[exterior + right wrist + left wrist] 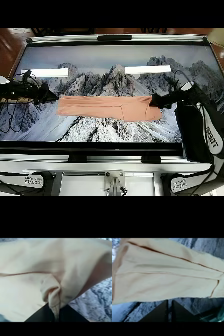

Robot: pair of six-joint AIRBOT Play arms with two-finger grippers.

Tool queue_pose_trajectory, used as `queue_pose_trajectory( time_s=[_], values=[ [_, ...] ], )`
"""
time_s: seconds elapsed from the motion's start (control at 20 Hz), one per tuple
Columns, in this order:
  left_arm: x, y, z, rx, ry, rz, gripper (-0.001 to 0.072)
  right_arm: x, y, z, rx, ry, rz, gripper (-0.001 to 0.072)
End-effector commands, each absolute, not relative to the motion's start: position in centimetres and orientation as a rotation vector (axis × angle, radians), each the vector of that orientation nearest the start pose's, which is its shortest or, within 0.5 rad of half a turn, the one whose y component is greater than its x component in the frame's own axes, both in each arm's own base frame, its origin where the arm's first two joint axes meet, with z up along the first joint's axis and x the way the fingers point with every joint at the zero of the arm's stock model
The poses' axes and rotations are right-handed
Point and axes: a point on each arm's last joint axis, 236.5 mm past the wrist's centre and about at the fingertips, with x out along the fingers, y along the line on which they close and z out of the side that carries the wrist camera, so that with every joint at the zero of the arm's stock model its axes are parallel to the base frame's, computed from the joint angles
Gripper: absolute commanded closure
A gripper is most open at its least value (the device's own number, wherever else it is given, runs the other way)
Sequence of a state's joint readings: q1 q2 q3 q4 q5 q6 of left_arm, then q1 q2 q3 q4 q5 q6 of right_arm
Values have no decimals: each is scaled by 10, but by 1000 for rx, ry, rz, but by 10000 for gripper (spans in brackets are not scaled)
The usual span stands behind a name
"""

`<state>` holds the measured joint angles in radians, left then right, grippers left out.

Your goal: Fold the shirts.

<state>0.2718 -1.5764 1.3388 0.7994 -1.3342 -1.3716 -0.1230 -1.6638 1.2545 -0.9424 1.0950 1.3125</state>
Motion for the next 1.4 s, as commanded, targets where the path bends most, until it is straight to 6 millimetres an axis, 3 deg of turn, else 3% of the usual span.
queue_pose_trajectory(
  time_s=[0.0, 0.05, 0.1, 0.25, 0.45, 0.7, 0.9, 1.05, 1.2, 1.35],
  values=[
    [438, -106, 31, -781, 1258, -526, 620, 437, 80, -11, 517, 1244, 351, 653],
    [442, -130, 35, -778, 1239, -560, 623, 432, 82, 8, 517, 1221, 357, 653],
    [445, -153, 37, -766, 1222, -585, 674, 426, 84, 28, 522, 1204, 362, 653],
    [440, -236, 27, -697, 1212, -665, 675, 401, 91, 77, 530, 1173, 382, 653],
    [396, -345, 8, -673, 1286, -806, 674, 360, 100, 128, 553, 1155, 394, 653],
    [347, -436, 4, -687, 1275, -966, 674, 297, 115, 183, 562, 1134, 436, 653],
    [300, -478, -15, -686, 1362, -1016, 674, 272, 118, 211, 576, 1064, 420, 653],
    [291, -496, -17, -788, 1388, -1029, 675, 269, 118, 213, 592, 1060, 412, 653],
    [310, -477, 2, -774, 1325, -1075, 678, 273, 116, 210, 593, 1067, 402, 653],
    [346, -428, 44, -707, 1214, -1077, 679, 285, 115, 198, 603, 1099, 397, 653]
  ],
)
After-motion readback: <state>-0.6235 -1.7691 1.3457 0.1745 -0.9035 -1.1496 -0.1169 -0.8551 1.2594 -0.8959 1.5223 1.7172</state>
